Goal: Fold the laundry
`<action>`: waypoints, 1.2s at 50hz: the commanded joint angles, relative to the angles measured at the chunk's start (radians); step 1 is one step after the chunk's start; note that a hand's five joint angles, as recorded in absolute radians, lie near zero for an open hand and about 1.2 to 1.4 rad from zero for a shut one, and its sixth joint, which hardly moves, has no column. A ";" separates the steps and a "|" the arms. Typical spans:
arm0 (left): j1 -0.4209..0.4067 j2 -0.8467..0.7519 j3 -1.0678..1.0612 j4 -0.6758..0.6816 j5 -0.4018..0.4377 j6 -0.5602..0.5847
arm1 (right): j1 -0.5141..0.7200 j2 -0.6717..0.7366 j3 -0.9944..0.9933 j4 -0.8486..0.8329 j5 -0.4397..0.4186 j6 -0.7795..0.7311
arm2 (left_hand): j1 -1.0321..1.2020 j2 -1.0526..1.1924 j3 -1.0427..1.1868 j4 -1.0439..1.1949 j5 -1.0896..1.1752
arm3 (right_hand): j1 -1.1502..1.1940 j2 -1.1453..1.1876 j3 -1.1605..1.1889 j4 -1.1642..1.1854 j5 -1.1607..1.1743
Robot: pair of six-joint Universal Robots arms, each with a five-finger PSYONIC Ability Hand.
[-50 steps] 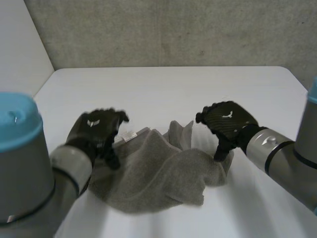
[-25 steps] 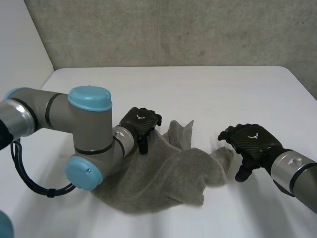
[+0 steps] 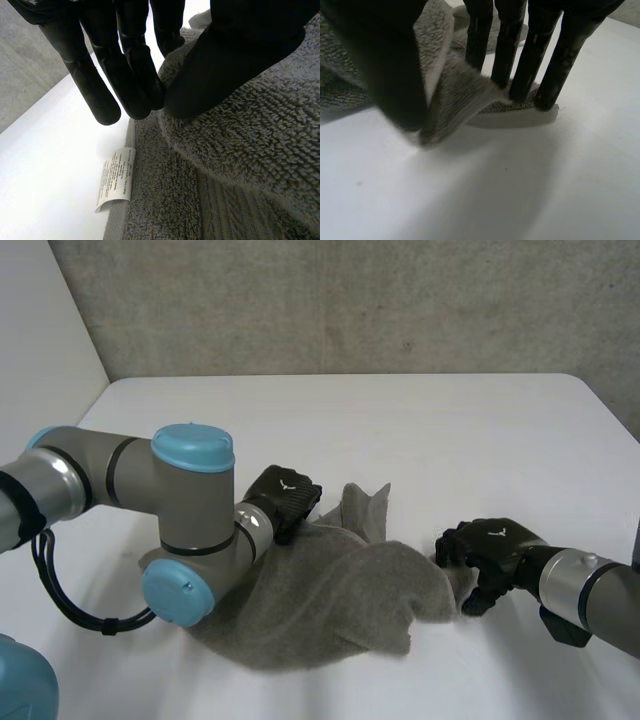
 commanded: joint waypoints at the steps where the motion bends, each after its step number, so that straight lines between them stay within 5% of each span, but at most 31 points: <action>1: 0.003 -0.003 0.096 0.008 -0.006 0.016 | 0.054 0.066 -0.078 -0.030 0.005 0.029 | 0.224 0.183 0.184 0.184 0.193 | 0.784 0.688 0.695 0.696 0.716; 9: 0.058 0.041 0.378 0.128 -0.094 0.022 | 0.096 0.092 -0.460 -0.036 0.054 0.058 | 0.224 0.183 0.184 0.184 0.193 | 0.784 0.688 0.695 0.696 0.716; 13: 0.063 0.093 0.459 0.264 -0.137 0.003 | 0.103 0.086 -0.692 -0.158 0.208 0.054 | 0.224 0.183 0.184 0.184 0.193 | 0.784 0.688 0.695 0.696 0.716; 19: 0.086 0.246 0.421 0.492 -0.213 -0.049 | 0.160 0.012 -0.699 -0.549 0.327 0.041 | 0.224 0.183 0.184 0.184 0.193 | 0.784 0.688 0.695 0.696 0.716; 24: 0.129 0.343 0.229 0.538 -0.249 -0.058 | 0.162 0.000 -0.684 -0.497 0.322 0.037 | 0.224 0.183 0.184 0.184 0.193 | 0.784 0.688 0.695 0.696 0.716; 39: 0.150 0.368 -0.428 0.524 -0.252 -0.049 | 0.160 0.090 -0.425 -0.272 0.253 0.005 | 0.224 0.183 0.184 0.184 0.193 | 0.784 0.688 0.695 0.696 0.716; 47: 0.110 0.360 -0.686 0.492 -0.249 -0.039 | 0.160 0.158 -0.241 -0.073 0.216 -0.150 | 0.224 0.183 0.184 0.184 0.193 | 0.784 0.688 0.695 0.696 0.716; 58: 0.061 0.426 -0.746 0.176 -0.263 -0.053 | 0.100 0.047 -0.064 -0.079 0.175 -0.184 | 0.224 0.183 0.184 0.184 0.193 | 0.784 0.688 0.695 0.696 0.716; 60: 0.048 0.455 -0.765 0.108 -0.269 -0.059 | 0.033 -0.015 -0.015 -0.093 0.125 -0.184 | 0.005 -0.036 -0.034 -0.035 -0.026 | 0.784 0.688 0.695 0.696 0.716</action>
